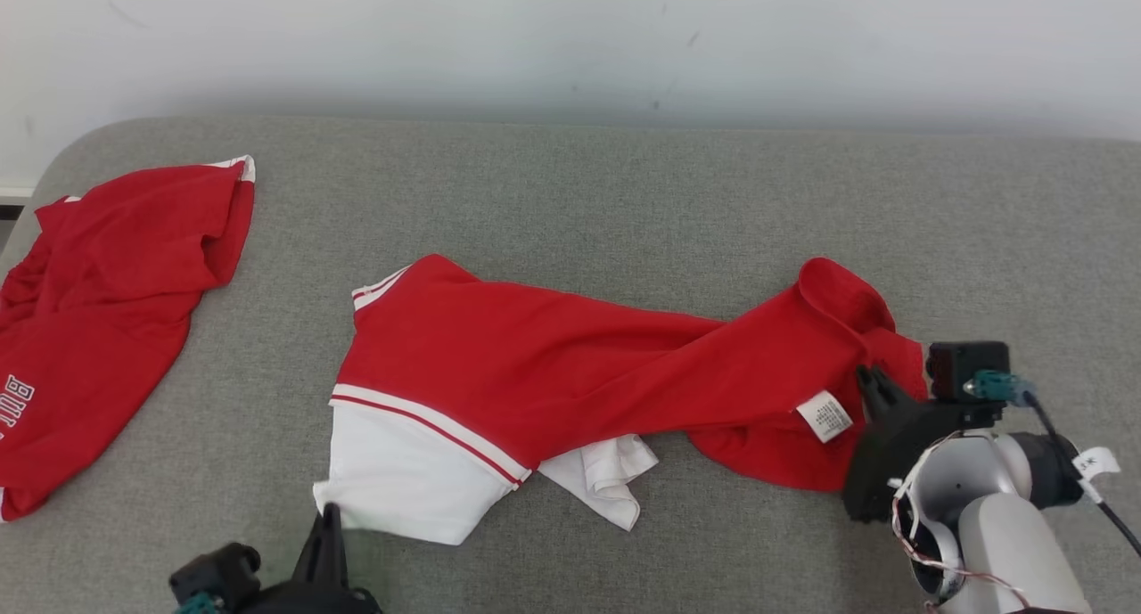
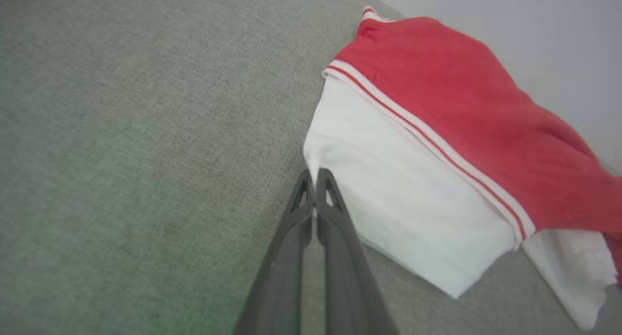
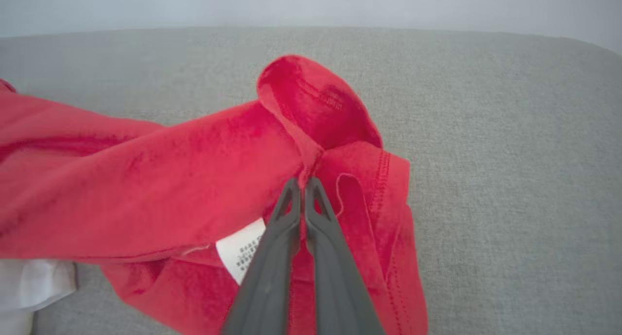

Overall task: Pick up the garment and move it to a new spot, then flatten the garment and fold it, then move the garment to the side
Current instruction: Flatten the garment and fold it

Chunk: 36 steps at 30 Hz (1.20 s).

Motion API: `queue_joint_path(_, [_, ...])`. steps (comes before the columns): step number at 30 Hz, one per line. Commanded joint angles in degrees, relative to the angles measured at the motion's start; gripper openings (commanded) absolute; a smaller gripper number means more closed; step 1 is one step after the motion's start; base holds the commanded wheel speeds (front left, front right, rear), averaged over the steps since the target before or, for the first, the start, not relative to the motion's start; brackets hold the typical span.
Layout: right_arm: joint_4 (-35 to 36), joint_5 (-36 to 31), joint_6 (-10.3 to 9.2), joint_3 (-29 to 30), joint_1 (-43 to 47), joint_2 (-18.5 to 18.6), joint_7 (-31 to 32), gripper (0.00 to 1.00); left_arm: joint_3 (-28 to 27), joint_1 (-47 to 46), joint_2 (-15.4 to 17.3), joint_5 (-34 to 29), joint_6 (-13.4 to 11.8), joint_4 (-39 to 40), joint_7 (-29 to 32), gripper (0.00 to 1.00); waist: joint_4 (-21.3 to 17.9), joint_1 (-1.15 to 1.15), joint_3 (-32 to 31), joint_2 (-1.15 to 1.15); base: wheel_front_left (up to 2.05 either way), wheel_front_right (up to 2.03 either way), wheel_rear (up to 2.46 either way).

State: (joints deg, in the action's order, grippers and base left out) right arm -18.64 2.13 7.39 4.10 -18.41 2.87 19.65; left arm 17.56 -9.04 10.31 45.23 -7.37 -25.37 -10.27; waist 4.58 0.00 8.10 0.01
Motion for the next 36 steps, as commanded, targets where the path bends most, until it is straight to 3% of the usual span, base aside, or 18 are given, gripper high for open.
queue_joint_path(1, [0.5, 1.0, 0.2, 0.1, -0.4, 0.0, -0.7, 0.0, -0.4, 0.7, -0.2, 0.3, 0.3, 0.4, -0.4, 0.0, 0.0, 0.0, 0.0, -0.01, 0.0, 0.0, 0.0])
queue_joint_path(8, [7.1, 15.1, 0.2, -1.9, -3.4, 0.0, -6.6, 0.0, -7.2, -1.2, -2.2, 9.0, 6.0, 12.0, -2.8, 0.0, -1.2, 0.0, 2.0, -0.01, 0.0, 0.0, 0.0])
queue_joint_path(11, [10.8, 15.8, 0.2, -3.6, -6.4, 0.1, -9.5, 0.0, -9.6, -3.9, -3.1, 13.5, 7.4, 17.6, -1.7, 0.0, -2.4, 0.0, 5.1, -0.01, 0.0, 0.0, 0.0])
queue_joint_path(14, [12.3, 20.8, 0.2, -5.2, -11.0, 0.1, -11.3, 0.0, -11.5, -8.9, -3.8, 18.1, 7.2, 22.9, 0.7, 0.0, -3.9, 0.0, 10.2, -0.01, 0.0, 0.0, 0.0])
queue_joint_path(19, [9.3, 27.3, 0.2, -7.3, -25.0, 0.6, -13.3, 0.0, -13.8, -25.3, -2.1, 20.5, 4.8, 27.1, 4.6, 0.0, -6.4, 0.0, 20.3, -0.01, 0.0, 0.0, 0.0])
queue_joint_path(24, [1.6, 26.3, 0.2, -8.4, -43.6, 2.1, -18.3, 0.0, -15.7, -46.3, 6.5, 15.1, 1.5, 23.7, 8.4, 0.0, -9.4, 0.0, 30.0, -0.01, 0.0, 0.0, 0.0])
queue_joint_path(29, [-6.7, 24.4, 0.2, -5.8, -57.8, 1.5, -27.0, 0.0, -13.0, -63.1, 14.7, 6.9, 3.1, 19.3, 9.7, 0.0, -10.6, 0.0, 32.8, -0.01, 0.0, 0.0, 0.0])
queue_joint_path(33, [-9.7, 23.1, 0.2, -0.7, -66.3, 1.0, -33.6, 0.0, -11.6, -73.7, 14.4, 4.8, 6.5, 19.5, 6.9, 0.0, -10.4, 0.0, 33.5, -0.01, 0.0, 0.0, 0.0])
queue_joint_path(36, [-8.0, 21.7, 0.2, 3.6, -70.9, 0.3, -34.7, 0.0, -11.7, -79.3, 12.4, 4.8, 9.7, 20.1, 2.1, 0.0, -9.9, 0.0, 33.1, -0.01, 0.0, 0.0, 0.0])
